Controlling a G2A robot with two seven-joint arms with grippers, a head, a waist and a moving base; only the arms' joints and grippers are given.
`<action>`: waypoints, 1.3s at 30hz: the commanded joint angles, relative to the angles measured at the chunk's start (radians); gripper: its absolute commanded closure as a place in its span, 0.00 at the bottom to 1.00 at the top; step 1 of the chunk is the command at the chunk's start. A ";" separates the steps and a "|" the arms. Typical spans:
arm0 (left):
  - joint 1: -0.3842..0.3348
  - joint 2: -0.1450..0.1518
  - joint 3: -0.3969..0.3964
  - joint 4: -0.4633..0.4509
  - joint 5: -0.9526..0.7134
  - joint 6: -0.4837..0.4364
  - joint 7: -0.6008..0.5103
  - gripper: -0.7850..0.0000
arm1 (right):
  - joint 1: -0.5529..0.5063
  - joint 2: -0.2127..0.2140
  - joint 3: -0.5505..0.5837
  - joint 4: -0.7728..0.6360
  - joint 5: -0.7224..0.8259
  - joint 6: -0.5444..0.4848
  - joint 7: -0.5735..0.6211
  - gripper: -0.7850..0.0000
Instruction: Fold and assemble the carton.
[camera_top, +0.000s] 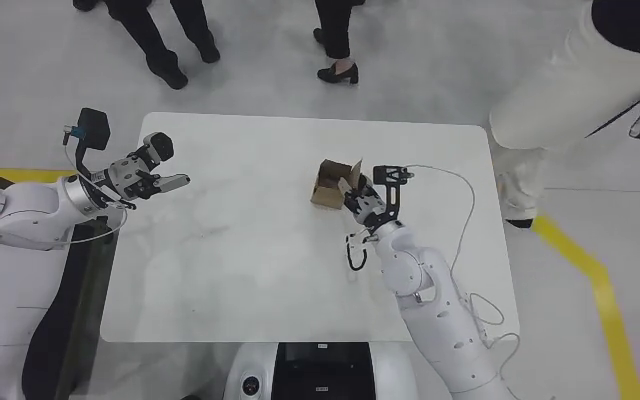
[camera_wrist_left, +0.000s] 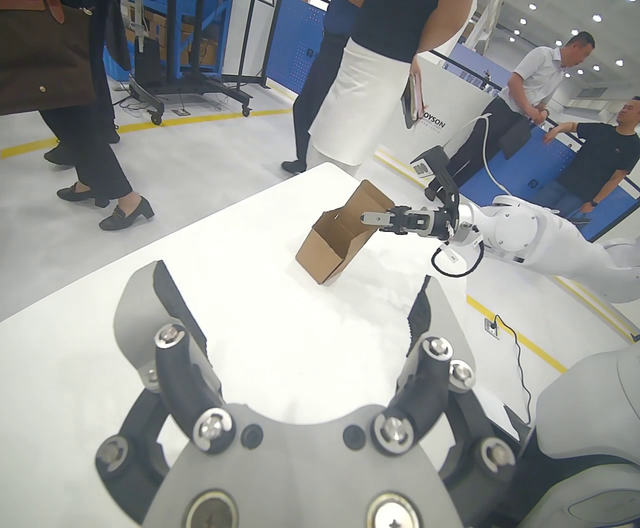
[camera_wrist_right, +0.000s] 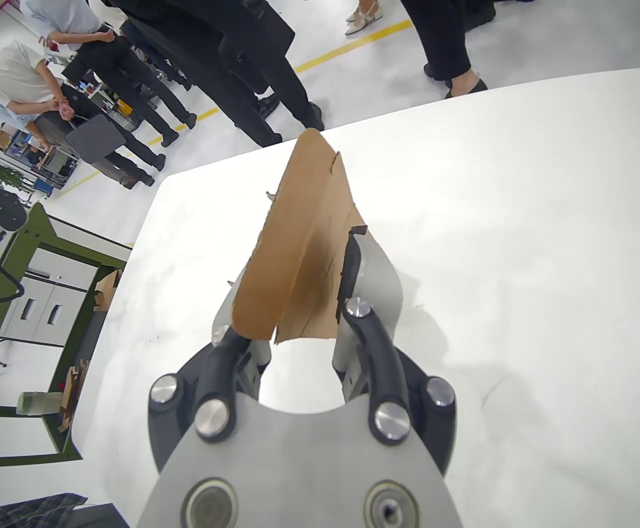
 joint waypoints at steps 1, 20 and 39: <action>0.000 0.000 0.000 0.000 0.000 0.000 0.000 0.00 | 0.000 0.003 0.008 -0.007 -0.011 0.000 0.017 0.69; 0.000 0.000 0.000 0.000 0.000 0.000 0.000 0.00 | 0.058 0.012 0.021 0.040 -0.032 0.031 0.152 0.96; 0.000 0.000 0.000 0.000 0.000 0.000 0.000 0.00 | -0.058 0.017 0.023 -0.045 0.357 -0.330 0.017 1.00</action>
